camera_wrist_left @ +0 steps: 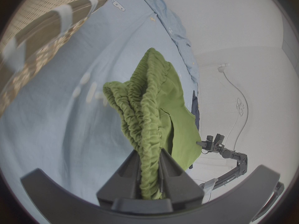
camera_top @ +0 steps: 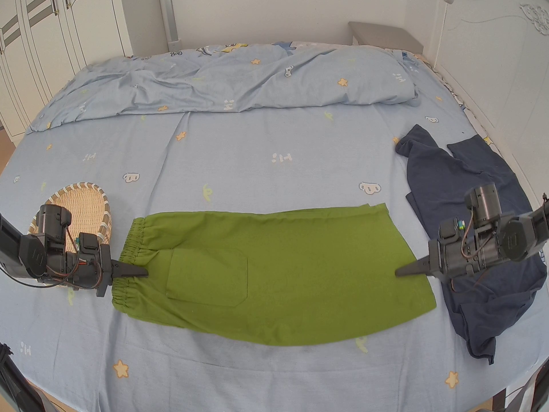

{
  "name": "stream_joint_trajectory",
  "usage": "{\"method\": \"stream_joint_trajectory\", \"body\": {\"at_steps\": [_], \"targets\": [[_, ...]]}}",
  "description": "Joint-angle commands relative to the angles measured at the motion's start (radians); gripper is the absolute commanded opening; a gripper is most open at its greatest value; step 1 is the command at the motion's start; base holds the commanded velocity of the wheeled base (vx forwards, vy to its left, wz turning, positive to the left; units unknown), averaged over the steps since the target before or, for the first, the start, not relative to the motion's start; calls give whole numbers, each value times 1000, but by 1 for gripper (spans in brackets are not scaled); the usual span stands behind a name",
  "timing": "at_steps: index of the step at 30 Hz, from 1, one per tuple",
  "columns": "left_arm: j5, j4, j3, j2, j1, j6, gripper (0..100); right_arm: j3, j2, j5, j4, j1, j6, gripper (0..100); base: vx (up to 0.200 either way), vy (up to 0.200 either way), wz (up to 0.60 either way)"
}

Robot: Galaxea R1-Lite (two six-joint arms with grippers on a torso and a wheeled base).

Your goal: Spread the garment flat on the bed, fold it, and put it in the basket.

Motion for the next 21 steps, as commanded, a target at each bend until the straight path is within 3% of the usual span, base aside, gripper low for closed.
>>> {"method": "stream_joint_trajectory", "body": {"at_steps": [1,3,9,16,21], "targets": [[29,25,173,-113,1,95,0,244,-135,1,-46,12,-32,0,0,0,0],[49,27,265,-154,5,142,0,382,-175,1,-124,18,-31,0,0,0,0],[55,22,398,-193,31,219,0,584,-186,-1,-303,67,-25,0,0,0,0],[55,28,440,-183,124,354,0,687,-137,-1,-466,87,-20,0,0,0,0],[55,27,440,-180,130,358,0,704,-96,-1,-529,87,-20,0,0,0,0]]}}
